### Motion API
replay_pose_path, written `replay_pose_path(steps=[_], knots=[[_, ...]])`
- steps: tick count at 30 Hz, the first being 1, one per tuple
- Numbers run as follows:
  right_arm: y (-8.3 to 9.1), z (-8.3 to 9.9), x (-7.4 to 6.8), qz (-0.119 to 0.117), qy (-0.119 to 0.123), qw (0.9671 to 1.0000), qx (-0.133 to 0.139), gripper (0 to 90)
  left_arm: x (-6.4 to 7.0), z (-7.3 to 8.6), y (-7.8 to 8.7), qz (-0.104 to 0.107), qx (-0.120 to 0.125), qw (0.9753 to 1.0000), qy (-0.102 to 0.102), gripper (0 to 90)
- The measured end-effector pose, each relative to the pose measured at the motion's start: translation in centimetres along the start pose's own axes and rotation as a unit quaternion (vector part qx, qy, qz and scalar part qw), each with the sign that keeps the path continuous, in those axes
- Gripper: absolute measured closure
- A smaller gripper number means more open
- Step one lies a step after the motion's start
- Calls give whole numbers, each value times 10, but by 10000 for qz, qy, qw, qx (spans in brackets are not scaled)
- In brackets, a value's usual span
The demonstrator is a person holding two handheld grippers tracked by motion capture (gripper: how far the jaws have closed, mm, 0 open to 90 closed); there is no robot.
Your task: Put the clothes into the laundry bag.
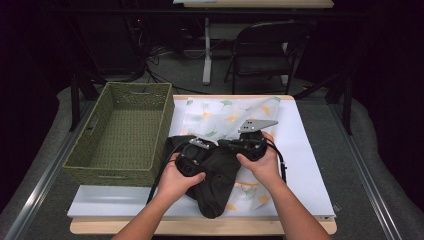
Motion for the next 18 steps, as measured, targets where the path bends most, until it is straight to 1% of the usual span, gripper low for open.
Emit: replay_pose_path(steps=[4,8,9,12,15,16,18], knots=[[2,-1,0,6,-7,10000,32,900,-1,-9,1,-33,65,10000,7,699],[3,-3,0,-17,-47,9999,92,900,-1,-20,3,-66,155,9998,56,700],[4,-3,0,-35,-60,9999,101,900,-2,-23,5,-93,169,9998,31,700],[4,-5,-2,-37,-48,9999,125,900,-1,-30,5,-114,213,9997,41,701],[4,-6,-3,-56,-35,9999,142,900,-1,-34,0,-100,212,9997,87,700],[4,-6,-3,-61,-29,9999,137,900,-5,-35,-6,-124,190,9997,115,699],[4,-5,-3,-60,-43,9999,114,900,-6,-34,-9,-132,161,9997,152,693]])
Point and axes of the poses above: each handheld gripper's, and its own axes: y roughly backward along the jaws, z roughly out of its underside, x roughly to its right, the point moved 10 cm from there along -y, roughly forward along the jaws, and after that the axes turned 9 degrees about y, right-handed, at the moved point
